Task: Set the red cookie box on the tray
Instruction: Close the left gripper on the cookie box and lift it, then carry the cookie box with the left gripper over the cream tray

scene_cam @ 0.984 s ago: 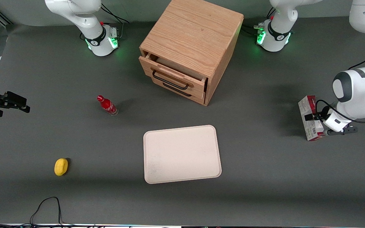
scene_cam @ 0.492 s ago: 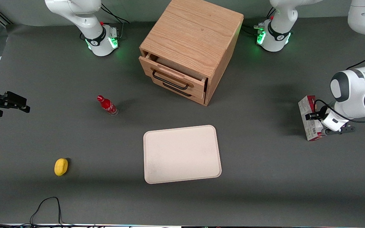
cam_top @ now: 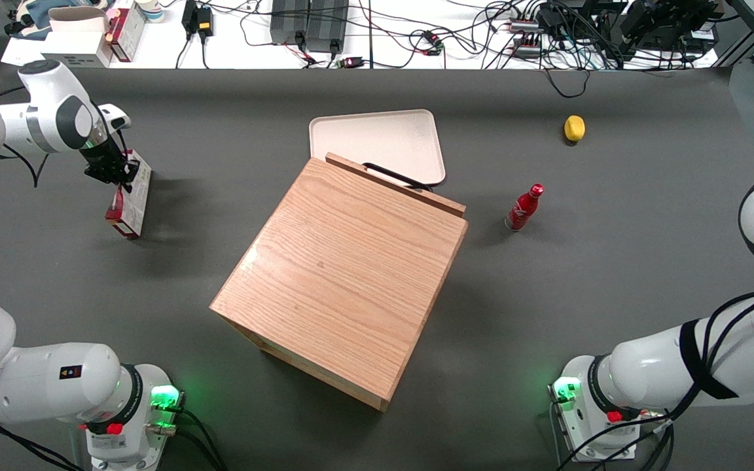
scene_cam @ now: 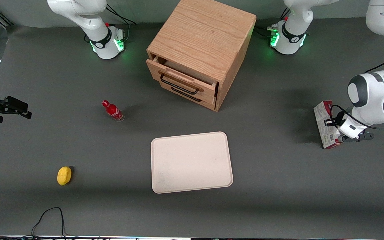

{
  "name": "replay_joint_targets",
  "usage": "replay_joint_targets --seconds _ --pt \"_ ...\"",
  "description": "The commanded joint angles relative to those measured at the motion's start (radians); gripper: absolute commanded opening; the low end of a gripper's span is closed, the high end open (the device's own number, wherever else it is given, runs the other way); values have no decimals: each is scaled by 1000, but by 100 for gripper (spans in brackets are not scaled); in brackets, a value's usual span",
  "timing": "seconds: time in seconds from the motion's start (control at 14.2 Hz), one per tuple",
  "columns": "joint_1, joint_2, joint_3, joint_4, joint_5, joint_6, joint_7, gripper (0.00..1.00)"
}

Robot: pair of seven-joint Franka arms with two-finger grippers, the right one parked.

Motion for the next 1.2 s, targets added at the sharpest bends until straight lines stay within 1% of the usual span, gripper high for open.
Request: replay_joint_targets --seconds 0.0,0.14,0.28,0.42,0.63,0.77,0.84,0.91,1.05,1.12 --pt "-40 -112 6 102 -1 -232 -19 0" --pt "-71 -132 6 285 -1 -466 -24 0" --pt "-94 -121 5 497 -3 -721 -26 0" --pt "-134 -118 3 655 0 -878 -62 0" --pt "-157 -106 -13 763 -4 -941 -69 0" --pt "-166 -65 -78 815 -9 -944 -116 0" --pt "-168 -31 -120 853 -18 -956 -166 0" --pt "-169 19 -180 918 -30 -964 -259 0" --pt "-175 150 -327 1051 -31 -952 -463 0" --pt "-200 229 -373 1114 -24 -935 -542 0"
